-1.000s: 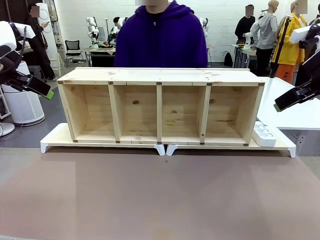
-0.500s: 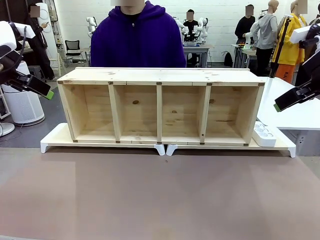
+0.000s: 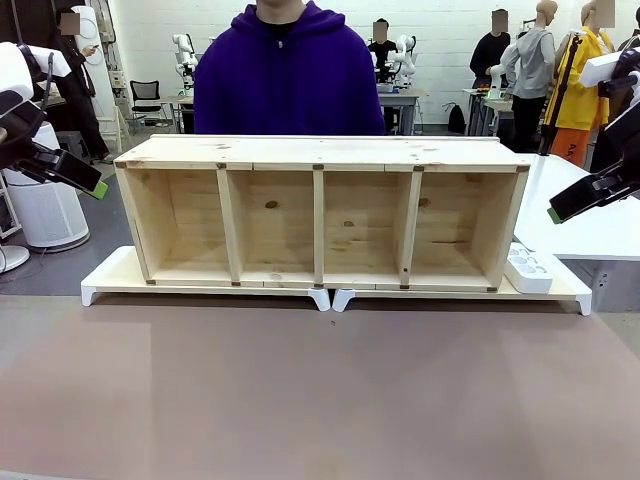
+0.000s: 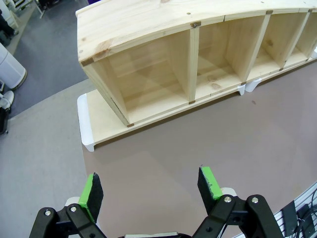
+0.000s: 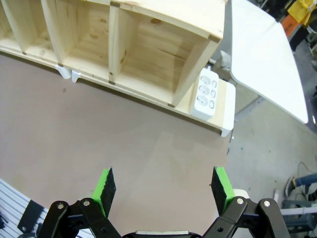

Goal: Perform cable management.
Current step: When the cord part of the Power Cable appears at the lower middle area of the table and stops, grasp the cord part of the Power Cable.

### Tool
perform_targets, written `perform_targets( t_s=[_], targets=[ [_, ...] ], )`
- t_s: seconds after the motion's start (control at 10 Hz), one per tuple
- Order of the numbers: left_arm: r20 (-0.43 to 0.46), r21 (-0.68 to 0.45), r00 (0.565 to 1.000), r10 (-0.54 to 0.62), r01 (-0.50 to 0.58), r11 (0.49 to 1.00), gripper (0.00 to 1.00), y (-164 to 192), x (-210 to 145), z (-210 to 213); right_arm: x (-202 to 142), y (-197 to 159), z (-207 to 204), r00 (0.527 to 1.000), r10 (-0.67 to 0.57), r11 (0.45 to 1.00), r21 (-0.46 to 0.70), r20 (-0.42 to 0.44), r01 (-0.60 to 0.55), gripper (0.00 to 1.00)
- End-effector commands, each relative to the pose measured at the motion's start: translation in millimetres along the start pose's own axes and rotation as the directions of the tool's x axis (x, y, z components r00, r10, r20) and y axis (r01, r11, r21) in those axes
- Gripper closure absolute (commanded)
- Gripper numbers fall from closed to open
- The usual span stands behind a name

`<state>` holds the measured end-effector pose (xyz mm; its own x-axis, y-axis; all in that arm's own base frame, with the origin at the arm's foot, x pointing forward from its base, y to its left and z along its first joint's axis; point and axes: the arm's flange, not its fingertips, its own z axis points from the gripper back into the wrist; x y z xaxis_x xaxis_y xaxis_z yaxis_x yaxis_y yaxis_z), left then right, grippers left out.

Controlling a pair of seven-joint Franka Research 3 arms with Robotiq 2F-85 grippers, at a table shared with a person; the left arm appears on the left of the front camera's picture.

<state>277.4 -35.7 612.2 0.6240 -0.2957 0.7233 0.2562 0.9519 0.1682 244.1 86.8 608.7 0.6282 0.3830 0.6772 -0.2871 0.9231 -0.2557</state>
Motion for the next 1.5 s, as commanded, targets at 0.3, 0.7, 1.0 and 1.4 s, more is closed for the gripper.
perform_targets(
  t_s=[0.3, 0.7, 1.0, 1.4],
  targets=[
    [0.006, 0.003, 1.0, 0.015, -0.015, 1.0, 0.0, 0.5, 0.7, 0.1, -0.3, -1.5, -0.4, 1.0, -0.005, 1.0, -0.004, -0.002, 0.005, 0.0],
    [0.006, 0.003, 1.0, 0.015, -0.015, 1.0, 0.0, 0.5, 0.7, 0.1, -0.3, -1.5, -0.4, 1.0, -0.005, 1.0, -0.004, -0.002, 0.005, 0.0],
    [0.006, 0.003, 1.0, 0.015, -0.015, 1.0, 0.0, 0.5, 0.7, 0.1, -0.3, -1.5, -0.4, 1.0, -0.005, 1.0, -0.004, -0.002, 0.005, 0.0],
    [0.006, 0.003, 1.0, 0.015, -0.015, 1.0, 0.0, 0.5, 0.7, 0.1, -0.3, -1.5, -0.4, 1.0, -0.005, 1.0, -0.004, -0.002, 0.005, 0.0]
  ],
)
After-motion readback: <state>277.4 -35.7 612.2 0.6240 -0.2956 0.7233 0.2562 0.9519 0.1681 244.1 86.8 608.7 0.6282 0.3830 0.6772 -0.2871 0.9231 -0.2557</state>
